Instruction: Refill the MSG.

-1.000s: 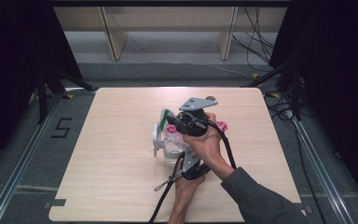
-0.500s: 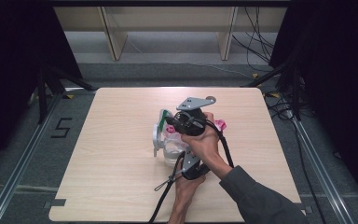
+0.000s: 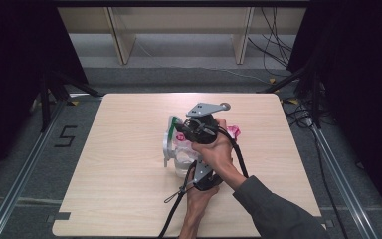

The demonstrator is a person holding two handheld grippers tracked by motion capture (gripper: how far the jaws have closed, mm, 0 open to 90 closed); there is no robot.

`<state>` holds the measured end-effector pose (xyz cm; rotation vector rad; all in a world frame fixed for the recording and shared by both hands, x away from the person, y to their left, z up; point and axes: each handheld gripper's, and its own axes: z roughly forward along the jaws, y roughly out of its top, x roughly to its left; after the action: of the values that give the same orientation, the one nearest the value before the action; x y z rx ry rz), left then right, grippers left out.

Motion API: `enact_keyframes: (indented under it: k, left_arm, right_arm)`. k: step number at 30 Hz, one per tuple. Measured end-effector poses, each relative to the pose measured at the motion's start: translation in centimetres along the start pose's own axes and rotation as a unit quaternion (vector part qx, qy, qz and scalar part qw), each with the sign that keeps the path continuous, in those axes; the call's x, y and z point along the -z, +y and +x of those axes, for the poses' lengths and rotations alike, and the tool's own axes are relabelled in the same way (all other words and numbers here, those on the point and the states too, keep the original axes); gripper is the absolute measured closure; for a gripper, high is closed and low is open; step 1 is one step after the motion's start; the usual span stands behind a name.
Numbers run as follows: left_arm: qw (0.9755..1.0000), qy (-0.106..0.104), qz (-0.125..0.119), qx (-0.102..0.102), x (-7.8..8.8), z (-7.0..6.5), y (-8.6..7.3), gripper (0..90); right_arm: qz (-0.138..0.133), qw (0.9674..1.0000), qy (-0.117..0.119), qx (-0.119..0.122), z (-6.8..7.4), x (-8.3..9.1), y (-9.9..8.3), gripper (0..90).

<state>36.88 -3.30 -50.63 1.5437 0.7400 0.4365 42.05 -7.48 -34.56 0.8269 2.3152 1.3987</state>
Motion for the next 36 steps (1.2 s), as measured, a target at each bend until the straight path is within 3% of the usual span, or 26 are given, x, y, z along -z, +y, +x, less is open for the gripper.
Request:
enact_keyframes:
  k: [9,10,19,20,22,24,26,27,28,31,33,35,36]
  left_arm:
    - [1.0,-0.006,-0.002,0.001,-0.26,-0.09,0.03,74.4]
    - [1.0,-0.009,-0.002,0.0,-0.28,-0.11,0.03,74.4]
    - [0.9999,-0.011,-0.012,0.001,-0.69,-0.38,0.03,74.5]
    - [0.9999,-0.011,-0.013,0.0,-0.74,-0.4,0.03,74.5]
    - [0.9999,-0.011,-0.009,-0.001,-0.74,-0.42,0.07,74.6]
    - [0.9998,-0.01,-0.015,-0.001,-0.84,-0.53,0.08,74.6]
    - [0.9994,-0.021,-0.01,-0.024,-0.8,-0.29,0.24,74.6]
    - [0.9998,-0.013,-0.009,-0.009,-0.74,-0.53,0.17,74.6]
    - [0.9999,-0.005,-0.014,-0.006,-0.77,-0.63,0.12,74.6]
    - [0.9998,-0.01,-0.013,-0.007,-0.73,-0.62,0.15,74.6]
    - [0.9999,-0.006,-0.014,-0.008,-0.71,-0.62,0.12,74.6]
    - [0.9998,-0.003,-0.017,-0.01,-0.72,-0.56,0.08,74.6]
    - [0.9998,-0.003,-0.017,-0.01,-0.72,-0.56,0.08,74.6]
  right_arm:
    - [0.006,0.9999,-0.004,0.008,-0.21,-0.01,0.13,90.0]
    - [0.01,0.9999,-0.004,-0.005,-0.08,0.01,0.1,90.0]
    - [0.012,0.9999,-0.004,0.007,-0.25,0.06,0.08,90.0]
    - [0.012,0.9999,-0.004,-0.003,-0.21,0.13,0.03,90.0]
    - [0.001,0.9999,-0.009,-0.007,-0.25,0.16,-0.05,90.0]
    - [0.007,1.0,-0.004,-0.004,-0.36,0.37,0.01,90.0]
    - [0.007,1.0,-0.003,-0.005,-0.44,0.41,0.03,90.0]
    - [0.001,0.9999,0.003,-0.01,-0.46,0.32,0.0,90.0]
    - [0.003,1.0,0.002,-0.009,-0.52,0.31,0.01,90.0]
    - [0.001,0.9999,-0.007,-0.013,-0.44,0.16,-0.01,90.0]
    - [0.002,1.0,-0.003,-0.003,-0.63,-0.02,0.01,90.0]
    - [0.008,0.9998,0.0,-0.019,-0.45,-0.02,0.04,90.0]
    - [0.002,0.9999,-0.003,-0.014,-0.5,-0.09,0.05,90.0]
